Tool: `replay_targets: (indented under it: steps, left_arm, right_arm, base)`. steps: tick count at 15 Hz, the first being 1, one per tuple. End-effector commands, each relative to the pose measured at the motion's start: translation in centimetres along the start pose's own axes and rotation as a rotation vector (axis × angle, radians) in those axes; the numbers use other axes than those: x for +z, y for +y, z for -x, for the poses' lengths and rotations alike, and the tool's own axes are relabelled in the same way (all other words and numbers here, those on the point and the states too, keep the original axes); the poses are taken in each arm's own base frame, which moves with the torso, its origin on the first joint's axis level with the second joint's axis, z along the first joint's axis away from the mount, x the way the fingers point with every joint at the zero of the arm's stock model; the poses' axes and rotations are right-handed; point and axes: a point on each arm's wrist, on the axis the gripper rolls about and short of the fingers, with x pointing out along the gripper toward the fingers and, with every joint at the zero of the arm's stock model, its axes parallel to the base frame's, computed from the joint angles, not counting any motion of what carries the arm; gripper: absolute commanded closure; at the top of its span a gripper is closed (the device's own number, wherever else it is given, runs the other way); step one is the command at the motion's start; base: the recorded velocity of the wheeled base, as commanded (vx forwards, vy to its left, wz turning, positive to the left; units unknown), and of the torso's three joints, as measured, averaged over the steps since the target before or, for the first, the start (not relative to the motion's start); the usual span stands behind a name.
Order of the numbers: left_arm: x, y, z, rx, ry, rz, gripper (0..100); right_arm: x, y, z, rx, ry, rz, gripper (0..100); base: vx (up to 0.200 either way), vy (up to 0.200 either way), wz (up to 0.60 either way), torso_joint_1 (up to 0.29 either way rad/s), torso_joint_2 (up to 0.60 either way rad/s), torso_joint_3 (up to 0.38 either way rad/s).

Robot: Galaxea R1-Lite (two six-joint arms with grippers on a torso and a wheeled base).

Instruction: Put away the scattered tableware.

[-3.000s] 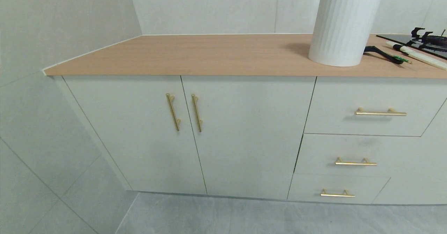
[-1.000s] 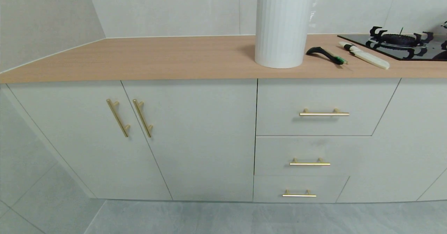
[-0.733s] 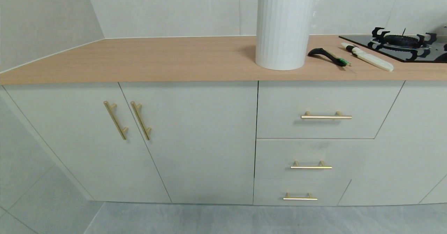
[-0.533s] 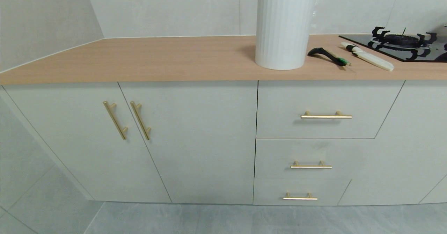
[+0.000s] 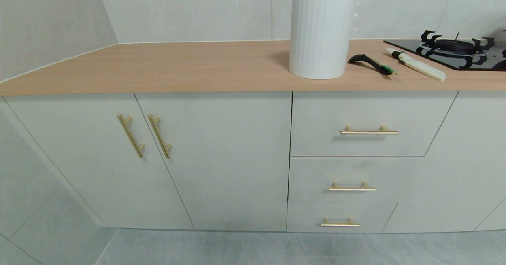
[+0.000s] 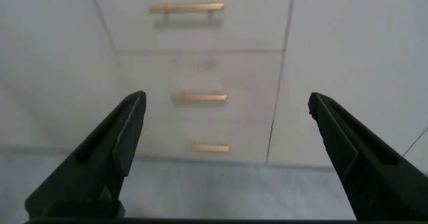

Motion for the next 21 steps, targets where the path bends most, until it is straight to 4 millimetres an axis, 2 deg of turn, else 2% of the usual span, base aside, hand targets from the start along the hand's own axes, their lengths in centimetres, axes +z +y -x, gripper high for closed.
replay_targets:
  steps: [1,2,4,6,8,10,14,16,18,21]
  left_arm:
    - [0.0,0.0,0.0,0.002,0.001,0.0,0]
    - [0.0,0.0,0.0,0.001,0.001,0.0,0]
    - [0.0,0.0,0.0,0.001,0.001,0.001,0]
    - [0.0,0.0,0.0,0.002,0.001,0.0,0]
    - [0.0,0.0,0.0,0.001,0.001,0.0,0]
    - [0.0,0.0,0.0,0.001,0.001,0.0,0]
    - [0.0,0.0,0.0,0.001,0.001,0.0,0]
    - [0.0,0.0,0.0,0.001,0.001,0.0,0]
    - [0.0,0.0,0.0,0.001,0.001,0.0,0]
    - [0.0,0.0,0.0,0.002,0.001,0.0,0]
  right_arm:
    - [2.7,-0.1,-7.2,0.038,0.347,0.008,0]
    - [3.3,0.0,-10.5,0.06,0.426,0.013,0]
    - [3.3,0.7,-15.5,0.101,0.527,0.024,0]
    - [2.0,1.8,-20.2,0.141,0.636,0.034,0]
    - [-0.4,2.5,-24.5,0.156,0.694,0.041,0]
    - [-2.2,2.7,-26.8,0.157,0.686,0.044,0]
    - [-8.2,2.9,-31.7,0.123,0.677,0.022,0]
    - [-10.6,2.9,-33.2,0.032,0.644,0.016,0]
    - [-11.7,2.8,-34.2,-0.016,0.581,0.018,0]
    - [-12.1,2.8,-34.7,-0.039,0.571,0.019,0]
  base:
    - [0.0,0.0,0.0,0.0,0.0,0.0]
    - [0.0,0.0,0.0,0.0,0.0,0.0]
    - [0.0,0.0,0.0,0.0,0.0,0.0]
    - [0.0,0.0,0.0,0.0,0.0,0.0]
    - [0.0,0.0,0.0,0.0,0.0,0.0]
    - [0.0,0.0,0.0,0.0,0.0,0.0]
    - [0.0,0.0,0.0,0.0,0.0,0.0]
    - [0.0,0.0,0.0,0.0,0.0,0.0]
    - [0.0,0.0,0.0,0.0,0.0,0.0]
    - [0.0,0.0,0.0,0.0,0.0,0.0]
